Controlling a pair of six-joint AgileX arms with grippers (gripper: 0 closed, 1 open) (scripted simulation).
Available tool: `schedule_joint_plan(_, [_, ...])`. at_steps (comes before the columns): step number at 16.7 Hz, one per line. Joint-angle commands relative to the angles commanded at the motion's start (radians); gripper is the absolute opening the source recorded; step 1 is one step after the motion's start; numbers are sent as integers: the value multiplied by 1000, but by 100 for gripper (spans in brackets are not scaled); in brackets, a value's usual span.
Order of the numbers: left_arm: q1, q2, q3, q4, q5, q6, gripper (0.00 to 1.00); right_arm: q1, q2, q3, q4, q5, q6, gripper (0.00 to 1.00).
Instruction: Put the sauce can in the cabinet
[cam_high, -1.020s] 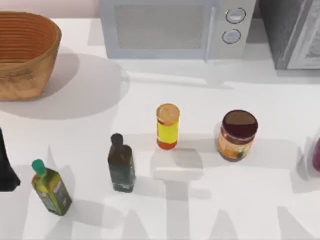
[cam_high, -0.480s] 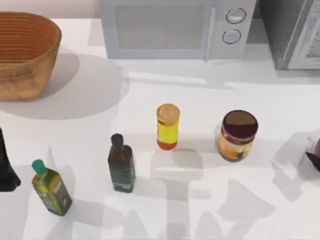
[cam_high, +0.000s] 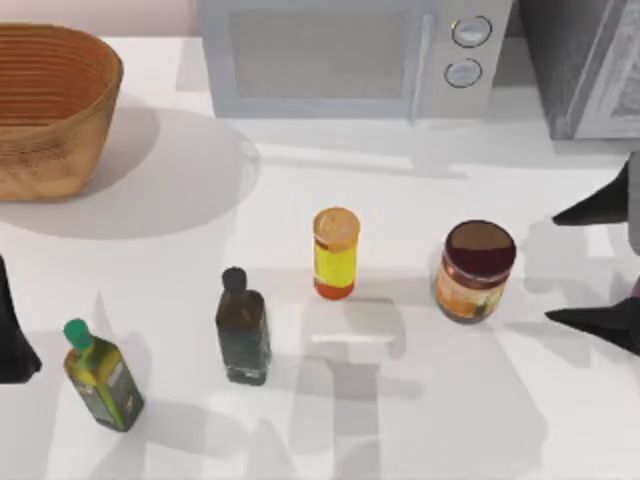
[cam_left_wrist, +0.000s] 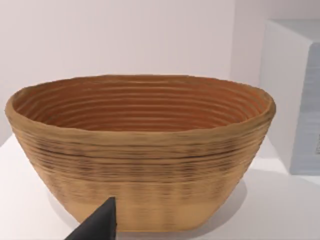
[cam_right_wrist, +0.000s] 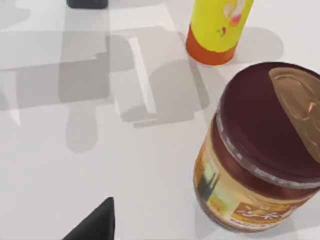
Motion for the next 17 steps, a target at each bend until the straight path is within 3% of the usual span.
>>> schedule_joint_plan(5, [0,0,0,0,0,0,100,-16,419,215,-118,-249,-318,100])
schedule_joint_plan(9, [0,0,0,0,0,0,100,-26,650,329,-180,-389,-492,100])
schedule_joint_plan(17, [0,0,0,0,0,0,100,-25,733,365,-203,-439,-555,100])
